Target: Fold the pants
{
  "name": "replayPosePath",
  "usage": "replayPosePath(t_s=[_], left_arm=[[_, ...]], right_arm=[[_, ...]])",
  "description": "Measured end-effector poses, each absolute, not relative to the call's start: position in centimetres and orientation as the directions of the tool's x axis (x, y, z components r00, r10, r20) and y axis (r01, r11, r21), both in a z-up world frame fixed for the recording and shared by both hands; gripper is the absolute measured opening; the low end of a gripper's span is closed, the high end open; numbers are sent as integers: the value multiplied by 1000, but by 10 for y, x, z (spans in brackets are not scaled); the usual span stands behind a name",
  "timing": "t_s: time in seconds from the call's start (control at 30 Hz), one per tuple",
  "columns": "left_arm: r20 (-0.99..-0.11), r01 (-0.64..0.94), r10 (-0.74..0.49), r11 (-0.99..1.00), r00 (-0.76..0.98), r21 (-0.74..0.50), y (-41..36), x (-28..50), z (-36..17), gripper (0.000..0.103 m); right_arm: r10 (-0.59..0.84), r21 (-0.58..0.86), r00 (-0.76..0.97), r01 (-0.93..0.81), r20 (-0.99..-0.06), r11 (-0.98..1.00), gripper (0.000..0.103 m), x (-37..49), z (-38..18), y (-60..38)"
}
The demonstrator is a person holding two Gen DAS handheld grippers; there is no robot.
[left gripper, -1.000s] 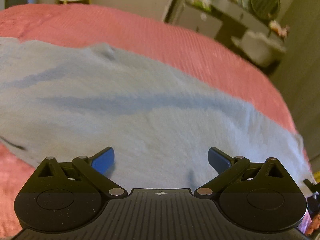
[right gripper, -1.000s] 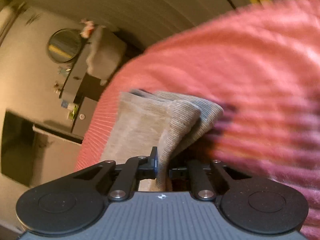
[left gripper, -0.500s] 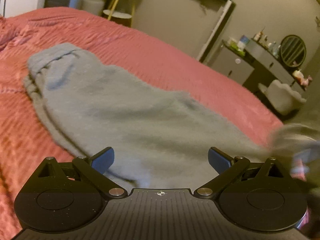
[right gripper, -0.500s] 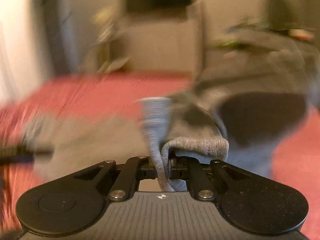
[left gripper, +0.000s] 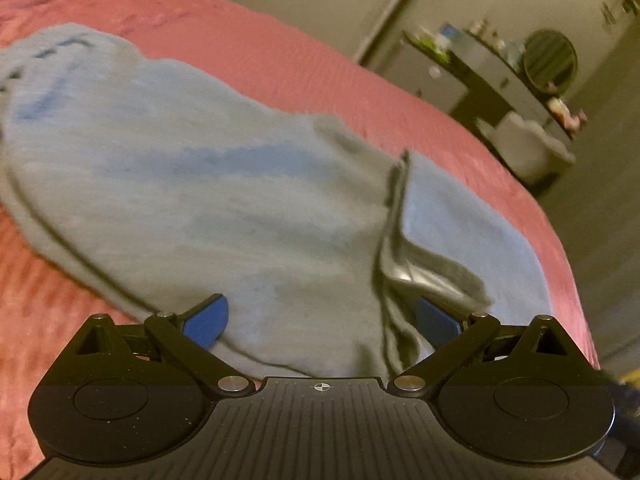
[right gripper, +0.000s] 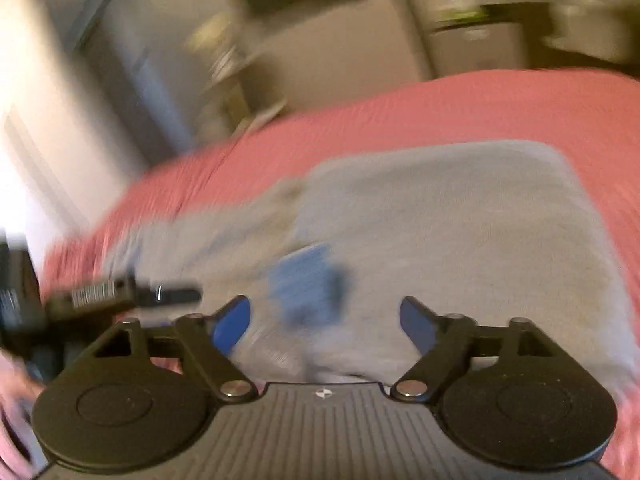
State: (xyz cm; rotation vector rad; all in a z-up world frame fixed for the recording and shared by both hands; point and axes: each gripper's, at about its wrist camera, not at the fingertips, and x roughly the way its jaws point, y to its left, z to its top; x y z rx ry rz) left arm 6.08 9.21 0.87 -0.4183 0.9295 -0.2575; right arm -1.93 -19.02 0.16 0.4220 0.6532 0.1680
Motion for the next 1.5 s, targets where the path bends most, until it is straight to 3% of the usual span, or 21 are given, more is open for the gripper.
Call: replayPosePath(t_s=[0.13, 0.23, 0.4, 0.6, 0.73, 0.93, 0.97, 1.0, 1.03, 1.13, 1.2, 1.43, 1.5], left_arm=[[-730, 66, -465, 861, 501, -504, 75, 75, 4, 102], [-719, 89, -497, 846, 486, -525, 58, 82, 5, 102], [-806, 102, -433, 897, 403, -431, 27, 88, 0, 102], [-735, 84, -588, 796, 337, -599, 37, 77, 2, 102], [-789, 66, -512, 850, 340, -523, 32, 81, -1, 102], [-799, 87, -519, 850, 304, -520, 20, 92, -10, 102], [-796, 98, -520, 850, 309, -517, 18, 93, -9, 98], [-797, 112, -519, 852, 310, -511, 15, 93, -8, 82], [-800, 130, -516, 855, 305, -502, 12, 92, -7, 73], [-823, 161, -475, 880, 311, -447, 2, 88, -5, 60], [-836, 155, -442, 897, 326, -415, 1, 87, -4, 45], [-847, 149, -419, 908, 327, -392, -1, 88, -4, 42], [-852, 155, -412, 911, 322, -382, -4, 89, -4, 46]], right_arm=[[300, 723, 816, 195, -494, 662, 83, -59, -30, -252], [297, 815, 836, 267, -461, 514, 83, -78, -49, -271], [289, 836, 854, 261, -433, 483, 86, -93, -50, -280], [262, 859, 875, 268, -406, 436, 86, -101, -54, -293], [246, 858, 878, 281, -410, 429, 86, -103, -57, -296], [215, 836, 881, 285, -421, 469, 86, -98, -52, -292], [207, 833, 883, 286, -421, 474, 86, -99, -51, -292], [201, 829, 884, 287, -422, 480, 86, -99, -51, -293], [193, 825, 886, 288, -423, 486, 86, -100, -49, -293], [180, 817, 887, 289, -424, 499, 86, -102, -47, -292], [178, 816, 887, 293, -427, 499, 86, -103, -47, -294], [163, 820, 876, 339, -454, 461, 86, -104, -55, -300], [169, 819, 881, 320, -442, 477, 86, -100, -55, -297]])
